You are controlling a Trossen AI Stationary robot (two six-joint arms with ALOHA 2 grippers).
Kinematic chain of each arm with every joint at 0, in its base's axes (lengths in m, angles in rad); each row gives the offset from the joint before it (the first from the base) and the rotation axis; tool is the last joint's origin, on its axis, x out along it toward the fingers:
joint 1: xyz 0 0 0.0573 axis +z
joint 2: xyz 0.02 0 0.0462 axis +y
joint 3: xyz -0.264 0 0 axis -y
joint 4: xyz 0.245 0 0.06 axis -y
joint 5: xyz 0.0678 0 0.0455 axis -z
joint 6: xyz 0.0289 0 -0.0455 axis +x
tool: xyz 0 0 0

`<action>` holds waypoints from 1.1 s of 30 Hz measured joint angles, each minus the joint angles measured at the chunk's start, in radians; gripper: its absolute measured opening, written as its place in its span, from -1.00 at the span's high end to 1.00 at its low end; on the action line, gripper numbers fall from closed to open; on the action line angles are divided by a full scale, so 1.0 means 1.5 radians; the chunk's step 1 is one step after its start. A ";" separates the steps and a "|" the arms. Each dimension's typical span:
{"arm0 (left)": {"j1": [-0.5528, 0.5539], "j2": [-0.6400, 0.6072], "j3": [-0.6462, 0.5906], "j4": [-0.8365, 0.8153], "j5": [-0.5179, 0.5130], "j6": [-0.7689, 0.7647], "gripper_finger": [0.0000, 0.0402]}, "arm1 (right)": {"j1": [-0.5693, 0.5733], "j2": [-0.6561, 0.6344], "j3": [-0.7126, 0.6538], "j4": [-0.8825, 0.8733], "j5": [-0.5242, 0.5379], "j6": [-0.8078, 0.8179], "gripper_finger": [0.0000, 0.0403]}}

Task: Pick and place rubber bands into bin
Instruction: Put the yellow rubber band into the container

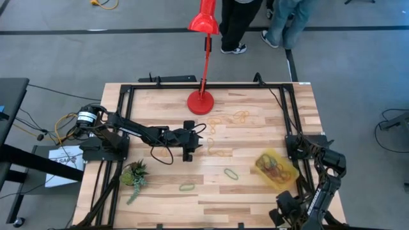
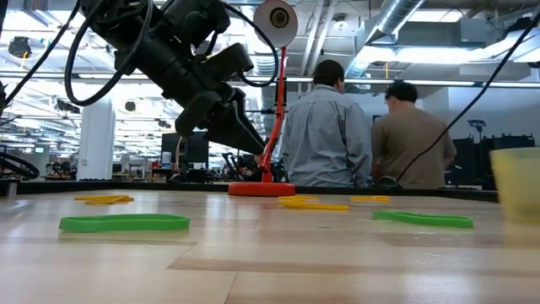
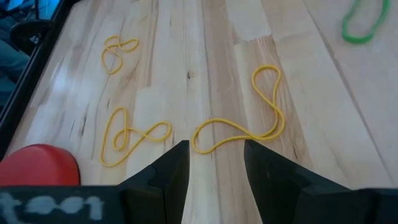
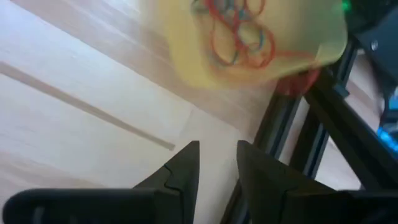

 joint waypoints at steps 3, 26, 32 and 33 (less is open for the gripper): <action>0.000 0.000 0.000 0.000 0.000 0.000 0.28 | -0.005 -0.001 0.000 0.001 0.025 -0.018 0.50; 0.000 0.000 0.000 0.028 -0.005 -0.120 0.28 | -0.234 -0.001 0.000 0.041 0.606 -0.396 0.50; 0.000 0.000 0.000 0.029 0.022 -0.132 0.28 | -0.369 -0.001 0.000 0.111 0.594 -0.537 0.50; 0.000 0.000 0.000 0.029 0.022 -0.150 0.28 | -0.396 -0.001 0.000 0.127 0.584 -0.543 0.50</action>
